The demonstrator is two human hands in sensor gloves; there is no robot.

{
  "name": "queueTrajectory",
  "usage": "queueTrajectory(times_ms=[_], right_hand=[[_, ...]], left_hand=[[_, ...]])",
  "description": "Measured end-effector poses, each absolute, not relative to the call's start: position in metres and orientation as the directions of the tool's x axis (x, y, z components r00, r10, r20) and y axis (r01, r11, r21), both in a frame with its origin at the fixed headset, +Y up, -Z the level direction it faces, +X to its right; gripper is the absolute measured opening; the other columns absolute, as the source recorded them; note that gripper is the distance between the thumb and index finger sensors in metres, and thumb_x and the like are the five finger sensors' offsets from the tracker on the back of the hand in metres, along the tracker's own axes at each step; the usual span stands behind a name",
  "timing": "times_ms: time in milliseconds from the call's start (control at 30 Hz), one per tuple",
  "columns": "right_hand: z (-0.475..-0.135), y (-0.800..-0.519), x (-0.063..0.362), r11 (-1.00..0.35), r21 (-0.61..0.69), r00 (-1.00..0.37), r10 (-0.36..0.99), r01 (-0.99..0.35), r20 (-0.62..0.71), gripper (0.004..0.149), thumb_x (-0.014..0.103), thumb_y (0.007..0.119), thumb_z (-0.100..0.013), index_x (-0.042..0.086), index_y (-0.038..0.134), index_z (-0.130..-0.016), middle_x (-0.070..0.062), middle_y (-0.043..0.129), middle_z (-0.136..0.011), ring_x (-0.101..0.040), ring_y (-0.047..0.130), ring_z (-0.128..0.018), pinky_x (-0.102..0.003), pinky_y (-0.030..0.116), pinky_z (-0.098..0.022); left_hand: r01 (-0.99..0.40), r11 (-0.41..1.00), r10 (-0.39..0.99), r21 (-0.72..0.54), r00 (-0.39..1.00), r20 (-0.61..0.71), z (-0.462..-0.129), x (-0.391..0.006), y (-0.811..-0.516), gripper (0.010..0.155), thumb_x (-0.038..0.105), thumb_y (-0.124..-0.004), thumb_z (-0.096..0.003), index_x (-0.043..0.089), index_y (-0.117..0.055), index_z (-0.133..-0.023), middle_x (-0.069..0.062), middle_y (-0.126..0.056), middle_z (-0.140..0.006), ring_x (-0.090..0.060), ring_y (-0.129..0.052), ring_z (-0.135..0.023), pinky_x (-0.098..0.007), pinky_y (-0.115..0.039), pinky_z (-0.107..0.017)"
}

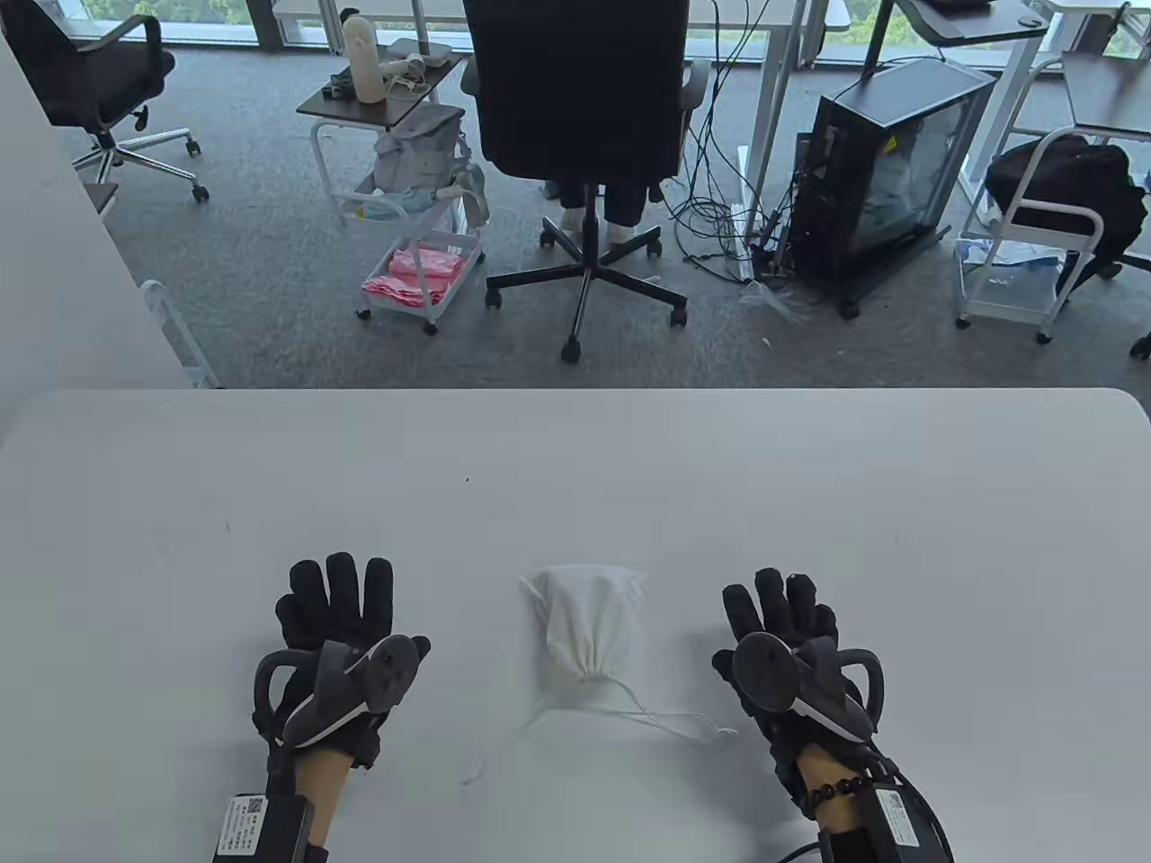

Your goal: Empty bag and arrange number blocks in order

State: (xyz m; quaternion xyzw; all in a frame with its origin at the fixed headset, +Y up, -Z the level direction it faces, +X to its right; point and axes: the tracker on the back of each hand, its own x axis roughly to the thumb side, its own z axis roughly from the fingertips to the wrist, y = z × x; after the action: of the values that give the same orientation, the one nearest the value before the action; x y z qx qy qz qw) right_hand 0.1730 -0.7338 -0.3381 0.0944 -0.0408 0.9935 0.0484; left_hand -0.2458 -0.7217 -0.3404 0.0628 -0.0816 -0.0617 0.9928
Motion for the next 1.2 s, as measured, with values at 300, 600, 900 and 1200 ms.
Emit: queueTrajectory(times_ms=[300,600,900,1200], right_hand=[[-0.337,-0.734,0.182,-0.983,-0.069,-0.975,0.156,-0.169,0.160,0.070,0.043,0.073,-0.052,0.014,0.049,-0.111,-0.028,0.034,-0.115,-0.061,0.036,-0.100,-0.073,0.043,-0.071],[-0.340,-0.738,0.181,-0.984,-0.076,-0.973,0.147,-0.162,0.181,0.069,0.043,0.073,-0.052,0.013,0.051,-0.110,-0.029,0.036,-0.114,-0.062,0.038,-0.100,-0.073,0.045,-0.070],[-0.337,-0.739,0.153,-0.987,-0.103,-0.958,0.094,-0.126,0.272,0.065,0.042,0.074,-0.052,0.015,0.056,-0.108,-0.027,0.043,-0.114,-0.060,0.045,-0.100,-0.072,0.048,-0.070],[-0.334,-0.725,0.110,-0.975,-0.219,-0.904,-0.060,-0.037,0.423,0.063,0.041,0.082,-0.048,0.017,0.063,-0.104,-0.020,0.059,-0.110,-0.052,0.062,-0.099,-0.069,0.057,-0.070]], left_hand=[[0.027,0.980,-0.062,0.199,0.984,0.169,-0.333,-0.248,-0.715,0.088,0.058,-0.064,-0.0535,0.003,-0.032,-0.115,-0.039,-0.027,-0.113,-0.076,-0.030,-0.097,-0.082,-0.038,-0.064],[-0.004,0.973,-0.032,0.229,0.988,0.154,-0.330,-0.255,-0.712,0.086,0.057,-0.064,-0.0533,0.003,-0.036,-0.114,-0.038,-0.031,-0.113,-0.075,-0.033,-0.097,-0.082,-0.040,-0.064],[-0.008,0.967,-0.029,0.255,0.989,0.142,-0.327,-0.259,-0.710,0.086,0.057,-0.064,-0.0533,0.003,-0.036,-0.114,-0.038,-0.032,-0.113,-0.075,-0.035,-0.098,-0.082,-0.040,-0.064],[-0.023,0.959,-0.011,0.281,0.993,0.119,-0.324,-0.263,-0.706,0.086,0.057,-0.065,-0.0532,0.003,-0.037,-0.114,-0.038,-0.033,-0.113,-0.074,-0.037,-0.098,-0.082,-0.041,-0.064]])
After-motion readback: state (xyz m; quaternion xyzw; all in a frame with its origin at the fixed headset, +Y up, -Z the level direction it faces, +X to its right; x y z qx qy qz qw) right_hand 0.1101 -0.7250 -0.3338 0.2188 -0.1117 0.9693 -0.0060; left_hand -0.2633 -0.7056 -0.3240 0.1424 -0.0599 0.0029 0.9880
